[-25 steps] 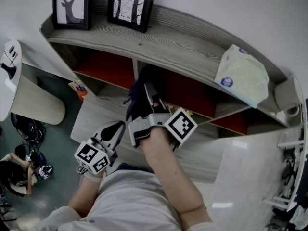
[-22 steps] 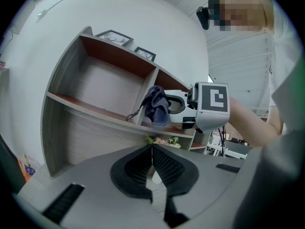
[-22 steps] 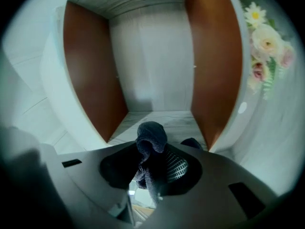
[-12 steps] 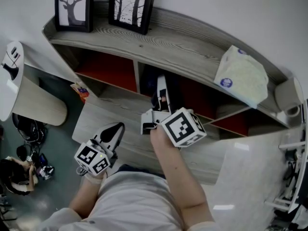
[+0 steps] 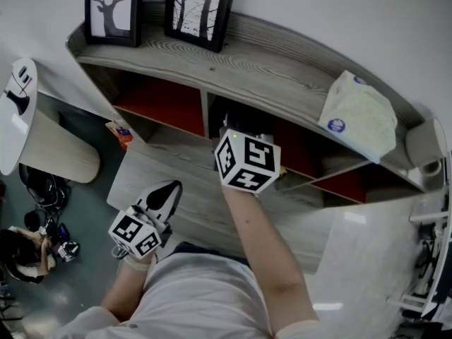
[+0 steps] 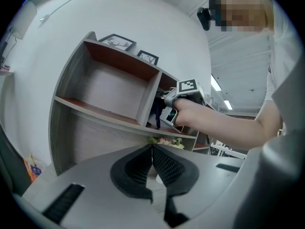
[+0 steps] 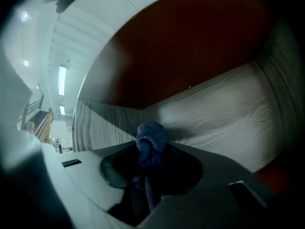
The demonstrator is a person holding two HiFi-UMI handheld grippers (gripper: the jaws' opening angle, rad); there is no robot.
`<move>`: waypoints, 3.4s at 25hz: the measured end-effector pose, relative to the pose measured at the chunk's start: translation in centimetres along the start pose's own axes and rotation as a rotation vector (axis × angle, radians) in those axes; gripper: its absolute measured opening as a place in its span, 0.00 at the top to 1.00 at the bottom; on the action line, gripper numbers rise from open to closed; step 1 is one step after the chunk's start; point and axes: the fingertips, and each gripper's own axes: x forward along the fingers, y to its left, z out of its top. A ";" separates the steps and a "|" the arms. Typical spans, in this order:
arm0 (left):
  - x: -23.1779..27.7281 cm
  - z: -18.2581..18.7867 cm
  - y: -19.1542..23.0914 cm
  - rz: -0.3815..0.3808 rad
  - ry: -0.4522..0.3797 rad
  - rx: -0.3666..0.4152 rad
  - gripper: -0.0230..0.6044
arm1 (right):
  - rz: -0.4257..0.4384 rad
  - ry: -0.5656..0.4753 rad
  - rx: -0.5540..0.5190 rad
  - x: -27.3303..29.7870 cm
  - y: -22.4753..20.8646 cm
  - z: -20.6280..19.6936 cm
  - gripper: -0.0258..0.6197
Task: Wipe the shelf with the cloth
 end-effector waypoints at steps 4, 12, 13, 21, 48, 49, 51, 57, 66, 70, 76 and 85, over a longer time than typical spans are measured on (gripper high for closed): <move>-0.3 0.1 0.5 0.016 -0.003 -0.004 0.94 | -0.030 0.006 -0.047 1.1 -0.3 -0.1 0.80; -0.2 0.1 0.6 0.018 0.003 -0.002 0.94 | -0.091 0.036 -0.127 2.4 -1.6 -0.5 0.78; -0.2 0.1 0.7 0.017 0.004 -0.002 0.94 | -0.097 0.034 -0.132 2.3 -1.9 -0.4 0.78; 0.7 0.1 0.2 -0.018 0.015 0.009 0.94 | -0.189 -0.009 -0.161 -0.5 -6.5 1.4 0.78; 2.8 -0.6 -2.6 -0.110 0.048 0.033 0.94 | -0.521 0.113 -0.137 -8.0 -20.2 0.6 0.78; 2.8 -0.6 -2.6 -0.109 0.048 0.031 0.94 | -0.518 0.133 -0.136 -7.9 -20.2 0.4 0.78; 2.8 -0.7 -2.7 -0.109 0.048 0.030 0.94 | -0.506 0.179 -0.125 -7.8 -20.2 -0.2 0.78; 3.0 -0.8 -2.8 -0.108 0.048 0.029 0.94 | -0.467 0.284 -0.136 -7.1 -19.6 -1.9 0.78; 3.2 -0.9 -3.2 -0.104 0.042 0.021 0.94 | -0.389 0.324 -0.196 -5.6 -17.3 -2.9 0.78; 3.1 -0.8 -3.1 -0.094 0.037 0.017 0.94 | -0.296 0.371 -0.199 -4.1 -14.9 -3.9 0.78; 2.6 -0.6 -2.8 -0.074 0.025 0.011 0.94 | -0.123 0.469 -0.224 -1.1 -9.9 -6.1 0.78; 0.4 -1.0 -0.8 -0.005 0.016 -0.018 0.94 | 0.009 0.543 -0.247 1.6 -4.3 -8.4 0.78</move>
